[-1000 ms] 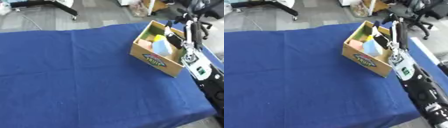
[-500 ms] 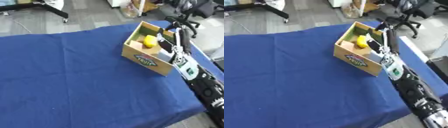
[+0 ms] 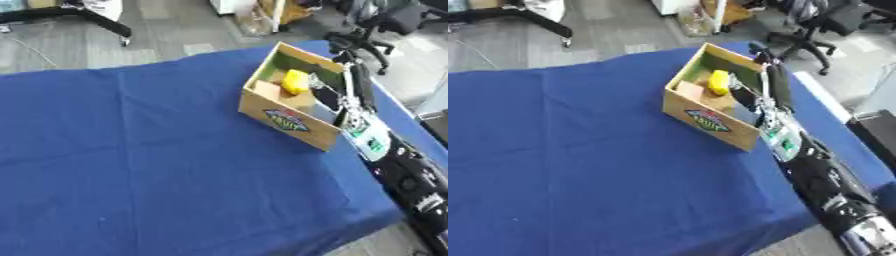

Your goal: Pick up the objects with one hand, pass them to the other hand, and then place them into the box on the other side of the table.

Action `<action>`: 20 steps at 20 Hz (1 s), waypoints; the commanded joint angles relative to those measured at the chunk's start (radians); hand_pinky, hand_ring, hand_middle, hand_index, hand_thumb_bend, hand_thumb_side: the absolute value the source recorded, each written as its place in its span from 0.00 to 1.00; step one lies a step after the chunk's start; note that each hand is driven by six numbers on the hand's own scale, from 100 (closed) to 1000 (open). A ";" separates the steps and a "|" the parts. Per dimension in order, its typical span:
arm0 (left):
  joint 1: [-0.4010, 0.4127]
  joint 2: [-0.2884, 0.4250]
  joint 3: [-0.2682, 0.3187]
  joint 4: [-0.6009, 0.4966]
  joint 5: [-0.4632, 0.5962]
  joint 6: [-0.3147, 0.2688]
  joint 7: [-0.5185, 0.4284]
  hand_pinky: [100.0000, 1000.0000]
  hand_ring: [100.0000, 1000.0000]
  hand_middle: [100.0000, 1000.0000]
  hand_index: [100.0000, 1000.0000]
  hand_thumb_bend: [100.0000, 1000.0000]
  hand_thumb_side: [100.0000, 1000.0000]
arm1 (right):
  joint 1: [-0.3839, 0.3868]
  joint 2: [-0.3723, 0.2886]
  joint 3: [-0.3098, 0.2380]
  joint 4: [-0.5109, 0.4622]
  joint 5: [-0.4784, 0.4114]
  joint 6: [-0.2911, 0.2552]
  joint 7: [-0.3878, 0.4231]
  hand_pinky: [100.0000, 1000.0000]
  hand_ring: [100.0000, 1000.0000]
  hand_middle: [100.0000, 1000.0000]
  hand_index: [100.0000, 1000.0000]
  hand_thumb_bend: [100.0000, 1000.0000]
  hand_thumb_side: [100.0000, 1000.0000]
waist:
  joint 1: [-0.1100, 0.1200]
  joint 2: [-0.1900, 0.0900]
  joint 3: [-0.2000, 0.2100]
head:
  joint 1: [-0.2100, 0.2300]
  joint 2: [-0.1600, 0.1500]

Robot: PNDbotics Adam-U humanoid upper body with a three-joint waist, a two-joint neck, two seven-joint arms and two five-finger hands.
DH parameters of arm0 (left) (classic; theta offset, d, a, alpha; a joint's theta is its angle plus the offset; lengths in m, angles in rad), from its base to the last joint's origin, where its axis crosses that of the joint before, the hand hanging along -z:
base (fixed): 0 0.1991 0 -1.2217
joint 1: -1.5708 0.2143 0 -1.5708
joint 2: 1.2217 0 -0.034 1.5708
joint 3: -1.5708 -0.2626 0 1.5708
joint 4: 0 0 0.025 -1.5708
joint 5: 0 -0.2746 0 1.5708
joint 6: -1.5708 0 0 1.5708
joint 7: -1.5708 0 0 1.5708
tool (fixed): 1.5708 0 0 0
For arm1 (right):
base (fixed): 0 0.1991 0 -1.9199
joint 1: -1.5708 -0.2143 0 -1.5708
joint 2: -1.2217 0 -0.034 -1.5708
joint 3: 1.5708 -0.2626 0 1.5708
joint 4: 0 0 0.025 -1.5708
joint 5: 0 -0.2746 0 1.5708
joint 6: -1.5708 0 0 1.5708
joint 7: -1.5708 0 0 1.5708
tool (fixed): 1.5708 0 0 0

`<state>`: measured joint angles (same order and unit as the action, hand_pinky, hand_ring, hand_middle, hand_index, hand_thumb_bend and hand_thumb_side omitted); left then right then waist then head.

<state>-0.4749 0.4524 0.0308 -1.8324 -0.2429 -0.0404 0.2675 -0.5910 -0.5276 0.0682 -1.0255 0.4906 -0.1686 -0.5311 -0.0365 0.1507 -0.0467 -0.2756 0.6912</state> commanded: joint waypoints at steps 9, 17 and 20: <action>0.020 0.030 0.037 0.006 -0.012 0.008 0.031 0.70 0.69 0.71 0.66 1.00 0.53 | 0.051 -0.088 -0.042 -0.155 -0.068 -0.028 0.127 0.95 0.88 1.00 0.94 0.00 0.33 | 0.005 -0.023 -0.001 | 0.002 -0.018; 0.066 0.048 0.100 0.023 -0.032 0.028 0.123 0.68 0.68 0.70 0.65 1.00 0.56 | 0.162 -0.129 -0.104 -0.525 -0.172 -0.035 0.105 0.92 0.84 1.00 0.92 0.00 0.45 | 0.004 -0.029 -0.004 | 0.058 -0.021; 0.090 0.063 0.129 0.031 -0.041 0.042 0.166 0.67 0.67 0.69 0.65 1.00 0.57 | 0.206 -0.143 -0.136 -0.642 -0.193 -0.022 0.068 0.90 0.81 0.96 0.91 0.00 0.36 | 0.004 -0.032 -0.007 | 0.062 -0.032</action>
<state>-0.3762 0.4773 0.1388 -1.7939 -0.2770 -0.0021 0.4159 -0.3757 -0.6246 -0.0441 -1.6046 0.3121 -0.1928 -0.4488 -0.0365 0.1493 -0.0530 -0.2189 0.6745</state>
